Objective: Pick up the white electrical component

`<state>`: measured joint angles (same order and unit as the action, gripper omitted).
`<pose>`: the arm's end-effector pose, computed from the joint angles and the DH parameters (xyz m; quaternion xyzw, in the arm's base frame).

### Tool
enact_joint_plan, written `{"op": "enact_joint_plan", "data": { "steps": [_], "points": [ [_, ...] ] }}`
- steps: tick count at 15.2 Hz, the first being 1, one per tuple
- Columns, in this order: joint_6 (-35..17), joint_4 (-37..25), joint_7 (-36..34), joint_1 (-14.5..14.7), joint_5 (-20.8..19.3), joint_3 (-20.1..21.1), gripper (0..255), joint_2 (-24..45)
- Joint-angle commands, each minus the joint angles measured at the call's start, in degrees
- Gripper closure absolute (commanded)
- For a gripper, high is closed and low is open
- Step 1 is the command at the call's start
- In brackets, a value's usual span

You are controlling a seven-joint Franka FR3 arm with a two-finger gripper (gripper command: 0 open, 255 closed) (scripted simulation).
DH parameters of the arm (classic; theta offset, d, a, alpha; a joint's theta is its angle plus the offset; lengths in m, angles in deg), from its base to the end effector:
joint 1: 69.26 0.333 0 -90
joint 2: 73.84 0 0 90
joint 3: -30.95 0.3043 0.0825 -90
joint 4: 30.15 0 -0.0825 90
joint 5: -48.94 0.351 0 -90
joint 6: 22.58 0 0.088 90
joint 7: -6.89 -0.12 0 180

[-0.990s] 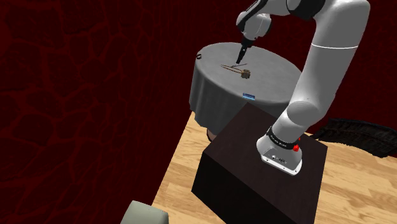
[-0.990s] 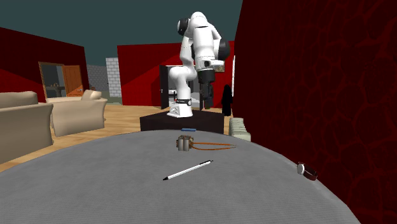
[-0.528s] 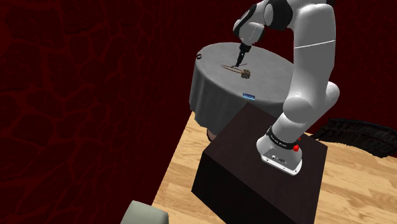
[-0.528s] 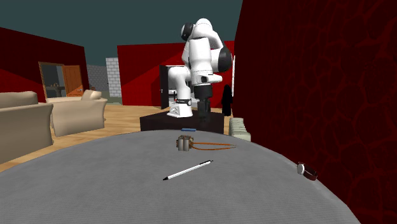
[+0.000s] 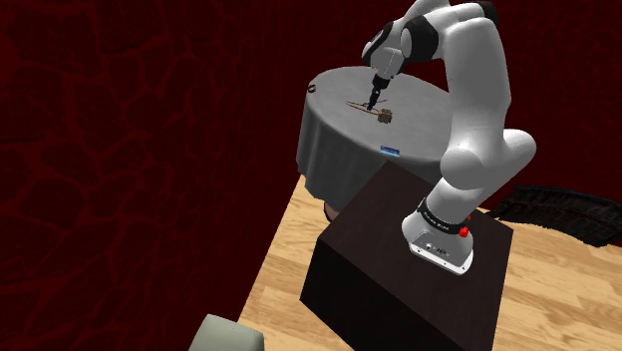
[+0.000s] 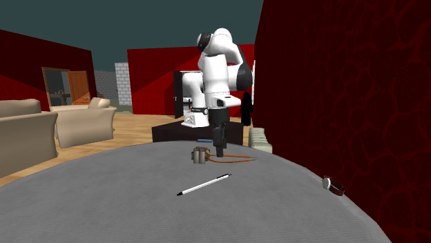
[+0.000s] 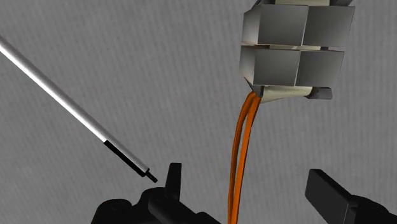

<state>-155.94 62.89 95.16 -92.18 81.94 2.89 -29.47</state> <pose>0.4588 -0.4774 0.2103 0.9801 0.1915 0.0508 0.0088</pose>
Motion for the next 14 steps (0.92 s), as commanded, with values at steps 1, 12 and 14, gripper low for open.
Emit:
{"op": "enact_joint_plan", "data": {
  "steps": [1,12,14],
  "points": [
    [-0.8,-0.3,0.5,-0.5,0.6,0.5,0,1.1],
    [-1.9,-0.6,0.9,-0.9,1.2,1.2,255,2.5],
    [-1.9,-0.6,0.9,-0.9,1.2,1.2,255,2.5]
  ]
}}
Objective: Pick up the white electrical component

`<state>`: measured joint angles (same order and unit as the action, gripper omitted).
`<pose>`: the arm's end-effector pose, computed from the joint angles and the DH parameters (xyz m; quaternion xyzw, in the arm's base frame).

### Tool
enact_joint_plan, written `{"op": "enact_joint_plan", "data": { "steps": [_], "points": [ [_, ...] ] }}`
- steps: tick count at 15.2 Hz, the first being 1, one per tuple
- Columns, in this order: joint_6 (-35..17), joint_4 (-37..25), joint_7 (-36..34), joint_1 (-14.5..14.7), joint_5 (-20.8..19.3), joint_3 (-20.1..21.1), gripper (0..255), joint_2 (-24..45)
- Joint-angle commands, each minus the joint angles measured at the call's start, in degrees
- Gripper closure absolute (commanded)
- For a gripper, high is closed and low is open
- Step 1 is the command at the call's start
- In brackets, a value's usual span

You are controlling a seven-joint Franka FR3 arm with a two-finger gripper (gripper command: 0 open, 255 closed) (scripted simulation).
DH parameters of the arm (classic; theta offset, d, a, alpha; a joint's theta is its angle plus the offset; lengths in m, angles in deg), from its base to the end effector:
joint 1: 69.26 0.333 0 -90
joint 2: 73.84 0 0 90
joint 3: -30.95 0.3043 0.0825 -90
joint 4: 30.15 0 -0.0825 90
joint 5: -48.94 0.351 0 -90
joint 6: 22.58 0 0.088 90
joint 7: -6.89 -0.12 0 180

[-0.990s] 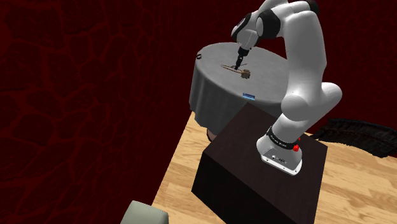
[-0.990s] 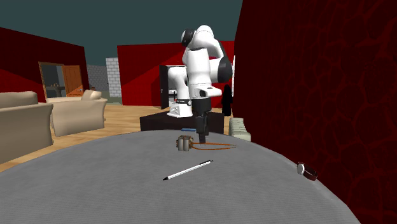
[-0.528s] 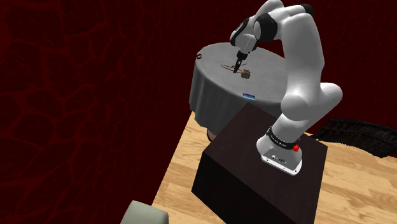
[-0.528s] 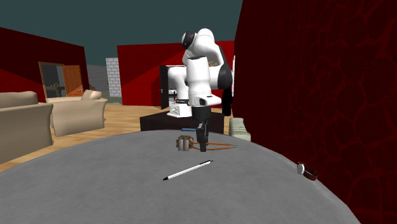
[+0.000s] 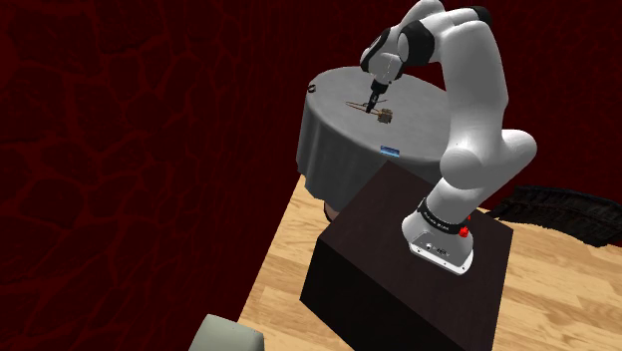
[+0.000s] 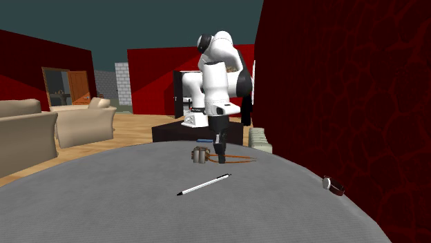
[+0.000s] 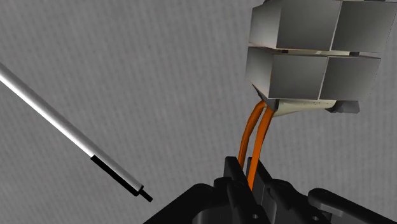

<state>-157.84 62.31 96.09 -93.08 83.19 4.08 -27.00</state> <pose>0.4587 -0.4785 0.1871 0.9801 0.1918 0.0512 0.0089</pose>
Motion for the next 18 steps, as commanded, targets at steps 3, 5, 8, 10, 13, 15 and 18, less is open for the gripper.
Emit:
{"op": "enact_joint_plan", "data": {
  "steps": [3,5,8,10,13,15,18],
  "points": [
    [0.8,0.2,-0.4,0.3,-0.5,-0.5,255,-1.0],
    [1.7,0.4,-0.7,0.7,-1.1,-1.0,255,-2.1],
    [3.0,0.6,-1.3,1.2,-1.9,-1.7,255,-3.6],
    [3.8,0.7,-1.6,1.5,-2.4,-2.2,255,-4.6],
    [5.2,0.7,-2.2,1.9,-3.2,-2.9,255,-6.0],
    [6.1,0.6,-2.6,2.2,-3.8,-3.4,255,-6.9],
    [6.7,0.6,-2.8,2.4,-4.1,-3.7,255,-7.5]
  ]
}}
